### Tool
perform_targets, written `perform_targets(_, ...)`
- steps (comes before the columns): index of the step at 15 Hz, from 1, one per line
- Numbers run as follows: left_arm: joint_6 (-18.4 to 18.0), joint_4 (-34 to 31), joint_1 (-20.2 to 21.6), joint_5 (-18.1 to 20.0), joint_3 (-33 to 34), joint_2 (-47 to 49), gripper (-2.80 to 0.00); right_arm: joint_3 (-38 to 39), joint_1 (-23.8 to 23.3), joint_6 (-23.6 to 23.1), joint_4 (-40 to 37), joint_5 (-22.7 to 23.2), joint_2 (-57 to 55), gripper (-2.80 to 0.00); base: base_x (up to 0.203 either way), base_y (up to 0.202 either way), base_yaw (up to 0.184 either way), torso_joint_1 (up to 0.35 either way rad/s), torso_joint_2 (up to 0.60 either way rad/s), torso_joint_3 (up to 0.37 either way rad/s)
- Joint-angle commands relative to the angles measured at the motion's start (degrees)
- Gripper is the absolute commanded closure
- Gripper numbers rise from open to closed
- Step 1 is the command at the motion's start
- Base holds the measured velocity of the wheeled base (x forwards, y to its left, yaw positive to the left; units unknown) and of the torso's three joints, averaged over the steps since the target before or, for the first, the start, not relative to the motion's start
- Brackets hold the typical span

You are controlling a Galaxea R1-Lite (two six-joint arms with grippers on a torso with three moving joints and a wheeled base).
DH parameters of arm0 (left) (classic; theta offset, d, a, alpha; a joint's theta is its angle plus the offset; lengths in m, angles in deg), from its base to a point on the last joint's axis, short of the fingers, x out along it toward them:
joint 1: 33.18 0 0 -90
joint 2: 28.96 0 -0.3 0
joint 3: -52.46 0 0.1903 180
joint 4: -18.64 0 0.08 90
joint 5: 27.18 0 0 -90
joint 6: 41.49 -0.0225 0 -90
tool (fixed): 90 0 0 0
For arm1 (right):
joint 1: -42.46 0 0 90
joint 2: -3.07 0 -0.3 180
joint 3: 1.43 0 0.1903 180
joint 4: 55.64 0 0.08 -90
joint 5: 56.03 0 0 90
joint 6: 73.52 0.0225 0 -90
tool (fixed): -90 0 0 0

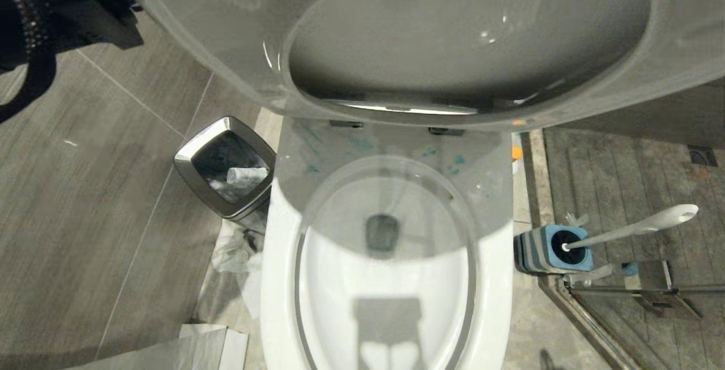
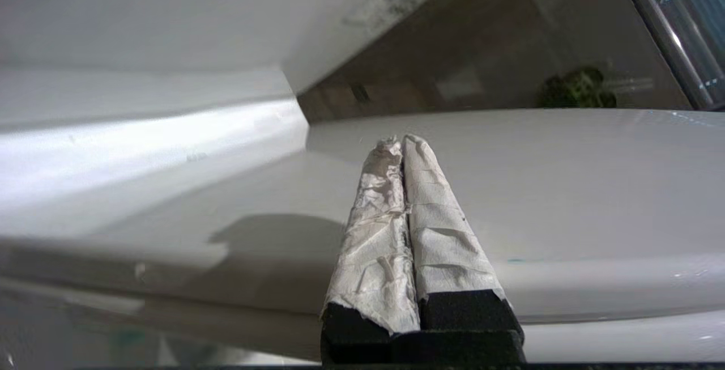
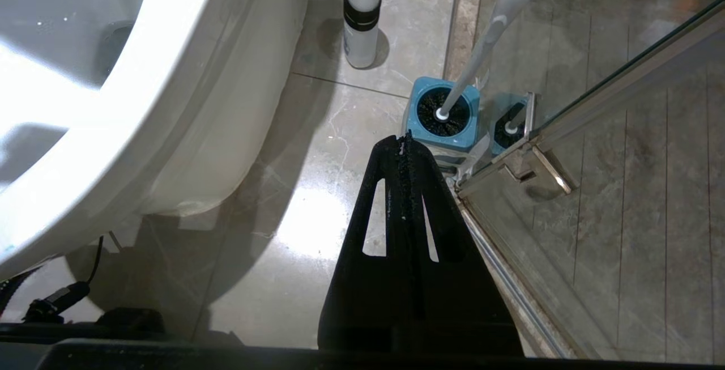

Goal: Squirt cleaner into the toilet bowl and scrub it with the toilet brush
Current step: Close the toilet lid

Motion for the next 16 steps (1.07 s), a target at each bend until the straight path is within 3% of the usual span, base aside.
perform_targets(1,-1.63,-5.04,0.22,0.28,0.18,-3.07,0.00,1.41,0.01,-0.04,0.05,0.03,0.00,0.00,0.000,0.000,0.000,0.000,0.00,0.000)
perform_targets(7,-2.43,-6.34,3.89,0.37,0.29,-4.06,0.00,1.41,-0.02,-0.04,0.05,0.03,-0.09,0.00,0.000,0.000,0.000,0.000,0.00,0.000)
perform_targets(16,-3.59,-8.90,4.08,0.20,0.44,-6.39,0.00,1.41,-0.02,-0.04,0.05,0.03,-0.09,0.00,0.000,0.000,0.000,0.001,0.00,0.120)
